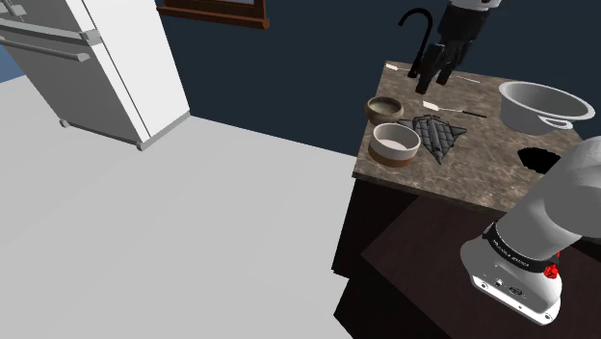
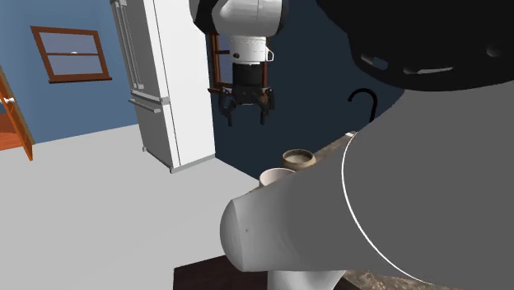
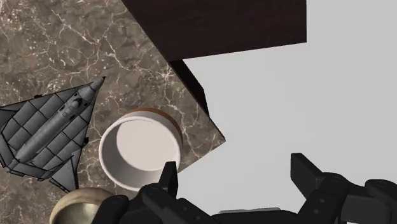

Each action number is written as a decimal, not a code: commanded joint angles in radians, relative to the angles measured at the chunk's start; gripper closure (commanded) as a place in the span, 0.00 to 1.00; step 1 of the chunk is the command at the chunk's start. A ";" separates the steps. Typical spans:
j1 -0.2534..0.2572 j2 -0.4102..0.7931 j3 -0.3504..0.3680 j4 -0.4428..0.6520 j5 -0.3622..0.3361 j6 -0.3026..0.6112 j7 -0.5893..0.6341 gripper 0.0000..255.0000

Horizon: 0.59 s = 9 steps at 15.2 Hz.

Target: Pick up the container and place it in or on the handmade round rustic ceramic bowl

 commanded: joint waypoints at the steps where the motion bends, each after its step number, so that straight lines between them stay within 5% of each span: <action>1: -0.004 0.028 -0.007 -0.052 -0.007 0.083 -0.012 0.00; 9: -0.031 0.209 -0.051 -0.173 -0.040 0.392 -0.073 0.00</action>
